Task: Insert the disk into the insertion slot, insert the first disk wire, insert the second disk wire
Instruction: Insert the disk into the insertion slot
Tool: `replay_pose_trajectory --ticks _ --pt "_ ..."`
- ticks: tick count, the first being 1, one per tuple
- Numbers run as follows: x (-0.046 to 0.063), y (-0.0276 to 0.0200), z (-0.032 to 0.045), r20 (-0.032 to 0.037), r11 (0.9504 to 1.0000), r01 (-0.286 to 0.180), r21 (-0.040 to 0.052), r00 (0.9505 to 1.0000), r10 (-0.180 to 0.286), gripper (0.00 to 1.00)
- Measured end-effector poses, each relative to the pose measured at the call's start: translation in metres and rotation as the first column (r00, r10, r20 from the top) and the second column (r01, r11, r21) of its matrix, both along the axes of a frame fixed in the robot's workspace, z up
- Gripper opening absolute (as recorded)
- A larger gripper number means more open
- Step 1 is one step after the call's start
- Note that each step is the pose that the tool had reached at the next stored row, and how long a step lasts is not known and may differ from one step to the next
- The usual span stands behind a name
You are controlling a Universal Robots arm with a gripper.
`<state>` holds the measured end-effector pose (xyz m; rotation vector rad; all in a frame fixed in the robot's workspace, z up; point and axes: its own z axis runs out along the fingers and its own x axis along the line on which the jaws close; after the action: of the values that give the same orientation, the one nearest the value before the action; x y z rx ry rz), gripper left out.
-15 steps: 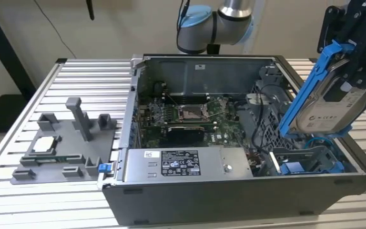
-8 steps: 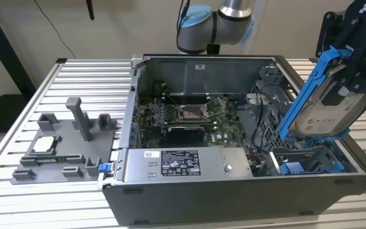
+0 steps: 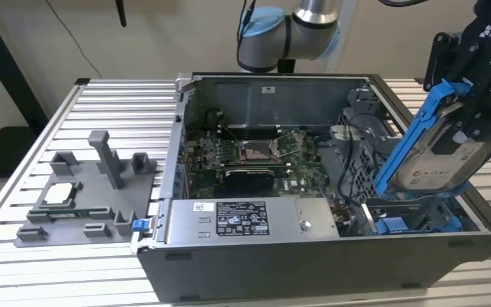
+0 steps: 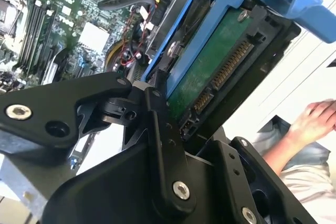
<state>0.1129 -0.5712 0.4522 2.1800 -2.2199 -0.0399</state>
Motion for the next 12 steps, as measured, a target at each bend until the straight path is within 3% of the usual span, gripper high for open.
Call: replay_pose_trajectory --ticks 12 --pt "0.003 -0.0041 -0.0219 0.0 1.0 0.0 -0.0002 1.0 0.0 0.0"
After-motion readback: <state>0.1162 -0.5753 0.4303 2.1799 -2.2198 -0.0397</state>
